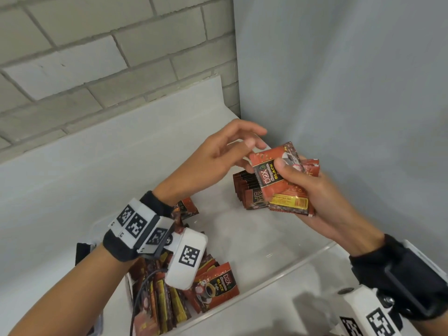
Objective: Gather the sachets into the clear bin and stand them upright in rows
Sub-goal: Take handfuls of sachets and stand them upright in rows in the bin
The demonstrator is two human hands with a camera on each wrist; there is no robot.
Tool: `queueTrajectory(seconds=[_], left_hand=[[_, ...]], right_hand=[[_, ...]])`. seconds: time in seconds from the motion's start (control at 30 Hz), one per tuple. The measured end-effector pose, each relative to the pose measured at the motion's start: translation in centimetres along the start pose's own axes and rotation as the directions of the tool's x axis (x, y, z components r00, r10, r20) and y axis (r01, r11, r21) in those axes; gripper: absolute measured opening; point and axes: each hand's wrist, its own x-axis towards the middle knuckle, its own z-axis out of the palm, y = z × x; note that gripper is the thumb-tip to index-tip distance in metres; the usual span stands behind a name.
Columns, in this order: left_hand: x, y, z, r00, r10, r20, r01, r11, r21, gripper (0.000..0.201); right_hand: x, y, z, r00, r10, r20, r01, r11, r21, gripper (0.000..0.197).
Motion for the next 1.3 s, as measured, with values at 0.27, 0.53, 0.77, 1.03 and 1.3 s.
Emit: queueTrajectory(seconds=[0.27, 0.53, 0.77, 1.03, 1.3], left_hand=[[-0.5, -0.1, 0.9, 0.996, -0.088, 0.022, 0.089, 0.996, -0.027, 0.050], [-0.5, 0.1, 0.2, 0.999, 0.022, 0.039, -0.024, 0.999, 0.029, 0.022], [0.2, -1.8, -1.2, 0.959, 0.036, 0.281, -0.170, 0.866, 0.470, 0.023], [1.2, -4.9, 1.1, 0.910, -0.047, 0.412, -0.272, 0.681, 0.680, 0.028], [1.5, -6.3, 2.5, 0.861, 0.080, 0.503, -0.467, 0.516, 0.718, 0.029]], right_hand=[[-0.1, -0.1, 0.1, 0.999, -0.048, 0.003, 0.048, 0.997, -0.058, 0.026], [0.2, 0.1, 0.3, 0.983, -0.170, -0.068, 0.173, 0.984, 0.041, 0.014], [0.6, 0.0, -0.2, 0.912, -0.299, -0.279, 0.345, 0.929, 0.131, 0.017], [0.7, -0.2, -0.2, 0.905, -0.284, -0.317, 0.345, 0.926, 0.155, 0.020], [0.6, -0.2, -0.1, 0.915, -0.261, -0.306, 0.323, 0.931, 0.172, 0.020]])
